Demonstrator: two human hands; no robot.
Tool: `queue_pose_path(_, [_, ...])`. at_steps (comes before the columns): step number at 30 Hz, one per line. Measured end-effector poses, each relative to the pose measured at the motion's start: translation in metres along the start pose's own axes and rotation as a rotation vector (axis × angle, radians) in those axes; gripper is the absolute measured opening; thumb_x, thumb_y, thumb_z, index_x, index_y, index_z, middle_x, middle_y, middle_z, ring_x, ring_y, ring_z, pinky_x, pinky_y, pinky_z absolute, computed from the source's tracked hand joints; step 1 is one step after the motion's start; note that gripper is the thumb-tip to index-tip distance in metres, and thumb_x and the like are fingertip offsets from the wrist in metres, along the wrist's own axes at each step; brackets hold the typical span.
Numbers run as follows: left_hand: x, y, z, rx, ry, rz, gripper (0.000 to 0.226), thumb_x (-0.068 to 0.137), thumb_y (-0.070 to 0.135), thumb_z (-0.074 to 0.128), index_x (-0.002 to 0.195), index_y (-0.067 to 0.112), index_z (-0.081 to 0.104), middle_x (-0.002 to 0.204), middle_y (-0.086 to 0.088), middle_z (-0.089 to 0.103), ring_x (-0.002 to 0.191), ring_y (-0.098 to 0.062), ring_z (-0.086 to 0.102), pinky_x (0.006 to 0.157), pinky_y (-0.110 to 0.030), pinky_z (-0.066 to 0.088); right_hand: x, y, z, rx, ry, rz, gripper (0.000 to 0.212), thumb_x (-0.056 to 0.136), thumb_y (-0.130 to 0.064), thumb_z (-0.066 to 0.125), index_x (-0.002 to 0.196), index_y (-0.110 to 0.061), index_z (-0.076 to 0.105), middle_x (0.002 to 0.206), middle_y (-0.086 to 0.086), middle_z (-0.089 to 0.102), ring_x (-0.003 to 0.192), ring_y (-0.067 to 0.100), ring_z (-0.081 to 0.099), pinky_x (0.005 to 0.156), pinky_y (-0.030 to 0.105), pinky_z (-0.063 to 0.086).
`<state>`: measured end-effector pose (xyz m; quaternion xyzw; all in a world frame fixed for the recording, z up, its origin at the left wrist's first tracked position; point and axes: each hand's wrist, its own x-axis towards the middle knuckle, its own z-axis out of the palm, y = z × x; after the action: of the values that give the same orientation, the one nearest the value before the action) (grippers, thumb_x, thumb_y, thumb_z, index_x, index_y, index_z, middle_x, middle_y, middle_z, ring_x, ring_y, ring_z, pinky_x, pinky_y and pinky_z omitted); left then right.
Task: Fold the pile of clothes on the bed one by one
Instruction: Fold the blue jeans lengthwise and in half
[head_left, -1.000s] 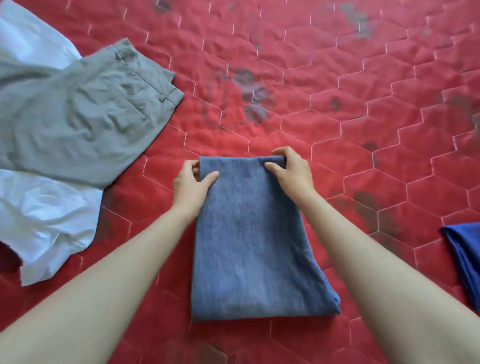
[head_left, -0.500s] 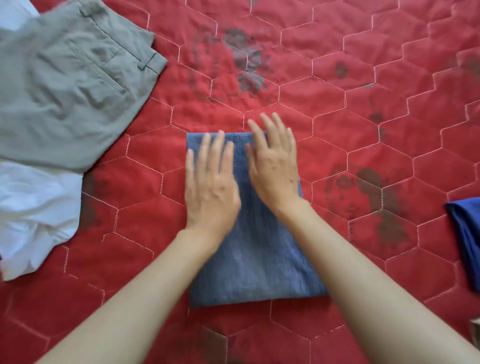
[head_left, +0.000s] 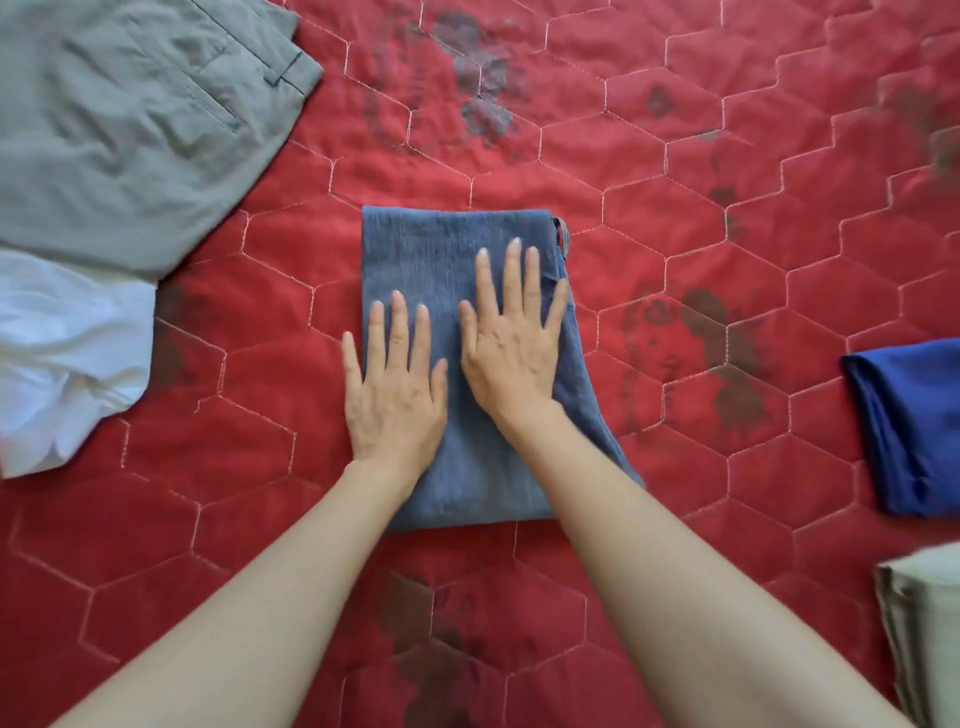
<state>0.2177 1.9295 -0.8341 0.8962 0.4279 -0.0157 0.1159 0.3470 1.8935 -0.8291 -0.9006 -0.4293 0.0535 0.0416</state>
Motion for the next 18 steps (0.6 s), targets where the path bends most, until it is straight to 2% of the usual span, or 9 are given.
queue_pose_path(3, [-0.055, -0.013, 0.005, -0.050, -0.094, 0.006, 0.058, 0.097, 0.038, 0.018, 0.153, 0.022, 0.012, 0.161, -0.008, 0.006, 0.148, -0.028, 0.010, 0.117, -0.051, 0.019, -0.061, 0.021, 0.009, -0.008, -0.093, -0.032, 0.057, 0.101, -0.045, 0.024, 0.154, -0.023, 0.019, 0.161, 0.008, 0.011, 0.149, 0.022, 0.007, 0.121, 0.046, 0.003])
queue_pose_path(6, [-0.072, -0.024, 0.004, -0.039, -0.114, -0.037, 0.058, 0.096, 0.039, 0.014, 0.152, 0.023, 0.006, 0.162, -0.006, 0.001, 0.149, -0.028, 0.008, 0.118, -0.051, 0.012, -0.085, 0.042, 0.008, -0.052, -0.071, 0.053, 0.057, 0.101, -0.045, 0.024, 0.154, -0.024, 0.021, 0.161, 0.005, 0.012, 0.149, 0.018, 0.008, 0.120, 0.048, 0.001])
queue_pose_path(9, [-0.076, -0.026, -0.002, 0.029, -0.082, 0.045, 0.059, 0.097, 0.039, 0.019, 0.152, 0.018, 0.014, 0.161, -0.007, 0.008, 0.149, -0.027, 0.007, 0.117, -0.052, 0.008, -0.101, 0.052, 0.004, -0.080, -0.028, 0.084, 0.056, 0.101, -0.043, 0.026, 0.152, -0.022, 0.026, 0.161, 0.008, 0.016, 0.149, 0.022, 0.012, 0.118, 0.052, 0.005])
queue_pose_path(11, [-0.090, -0.030, 0.001, 0.025, -0.076, 0.136, 0.059, 0.097, 0.038, 0.023, 0.151, 0.014, 0.020, 0.160, -0.008, 0.012, 0.148, -0.025, 0.010, 0.117, -0.052, 0.012, -0.122, 0.066, 0.005, -0.059, -0.021, 0.134, 0.055, 0.101, -0.043, 0.025, 0.152, -0.023, 0.024, 0.160, 0.010, 0.017, 0.149, 0.024, 0.014, 0.117, 0.054, 0.006])
queue_pose_path(13, [-0.104, -0.033, 0.007, -0.005, -0.137, 0.186, 0.059, 0.098, 0.038, 0.020, 0.151, 0.013, 0.021, 0.160, -0.008, 0.008, 0.148, -0.023, 0.008, 0.117, -0.054, 0.017, -0.141, 0.080, 0.007, -0.013, -0.059, 0.187, 0.056, 0.100, -0.043, 0.022, 0.153, -0.025, 0.021, 0.160, 0.008, 0.021, 0.148, 0.025, 0.017, 0.118, 0.056, 0.011])
queue_pose_path(16, [-0.105, -0.034, 0.011, -0.005, -0.162, 0.180, 0.060, 0.098, 0.039, 0.018, 0.151, 0.014, 0.018, 0.160, -0.007, 0.003, 0.148, -0.022, 0.006, 0.119, -0.051, 0.009, -0.148, 0.087, 0.012, 0.034, -0.054, 0.213, 0.056, 0.099, -0.042, 0.022, 0.153, -0.024, 0.021, 0.158, 0.007, 0.025, 0.147, 0.026, 0.020, 0.117, 0.054, 0.016])
queue_pose_path(18, [-0.090, -0.032, 0.007, 0.050, -0.141, 0.238, 0.060, 0.097, 0.041, 0.020, 0.151, 0.014, 0.022, 0.160, -0.010, 0.007, 0.148, -0.025, 0.011, 0.118, -0.050, 0.006, -0.146, 0.087, 0.014, 0.043, -0.047, 0.214, 0.056, 0.099, -0.042, 0.023, 0.153, -0.024, 0.022, 0.158, 0.006, 0.026, 0.147, 0.026, 0.021, 0.117, 0.052, 0.018])
